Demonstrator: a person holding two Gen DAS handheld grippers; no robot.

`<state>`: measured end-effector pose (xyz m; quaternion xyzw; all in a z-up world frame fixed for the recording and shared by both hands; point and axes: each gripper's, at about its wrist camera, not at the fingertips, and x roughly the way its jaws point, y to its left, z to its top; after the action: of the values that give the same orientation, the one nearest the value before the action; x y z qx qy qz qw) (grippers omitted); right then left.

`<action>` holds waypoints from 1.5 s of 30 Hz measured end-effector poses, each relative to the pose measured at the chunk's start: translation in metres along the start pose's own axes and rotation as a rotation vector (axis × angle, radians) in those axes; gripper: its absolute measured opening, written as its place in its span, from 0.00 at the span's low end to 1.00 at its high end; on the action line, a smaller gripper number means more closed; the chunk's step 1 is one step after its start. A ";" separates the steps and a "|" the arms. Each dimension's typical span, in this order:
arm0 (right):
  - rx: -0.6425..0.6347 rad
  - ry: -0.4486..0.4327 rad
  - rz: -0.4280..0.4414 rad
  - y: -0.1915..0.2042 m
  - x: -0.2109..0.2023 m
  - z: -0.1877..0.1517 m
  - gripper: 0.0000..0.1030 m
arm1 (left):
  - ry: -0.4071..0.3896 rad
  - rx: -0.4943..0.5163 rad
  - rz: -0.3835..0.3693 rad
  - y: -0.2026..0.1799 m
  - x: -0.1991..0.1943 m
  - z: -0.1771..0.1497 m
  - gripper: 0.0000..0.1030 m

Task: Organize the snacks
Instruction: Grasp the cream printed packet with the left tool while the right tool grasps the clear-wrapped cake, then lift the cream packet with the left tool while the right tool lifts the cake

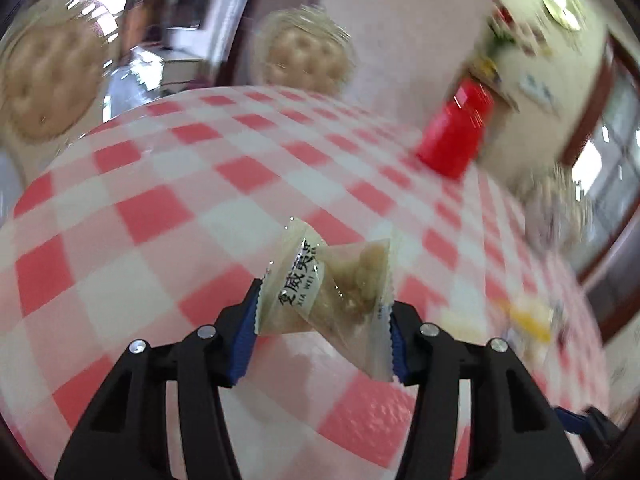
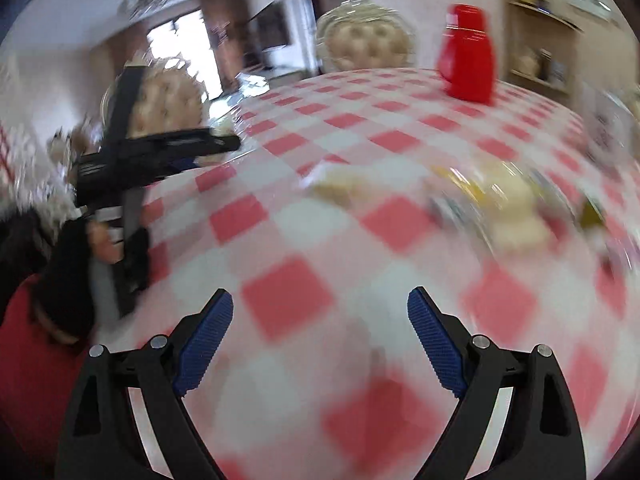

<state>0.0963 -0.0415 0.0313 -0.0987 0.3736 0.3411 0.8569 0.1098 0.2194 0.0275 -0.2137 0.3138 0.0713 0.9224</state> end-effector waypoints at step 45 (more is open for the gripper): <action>0.425 -0.179 -0.255 -0.034 -0.089 -0.088 0.34 | 0.013 0.276 -0.138 -0.075 -0.006 -0.024 0.54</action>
<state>0.0246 -0.1495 0.0294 0.0679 0.3439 0.1518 0.9241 0.1112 0.1416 0.0402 -0.1063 0.3110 -0.0373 0.9437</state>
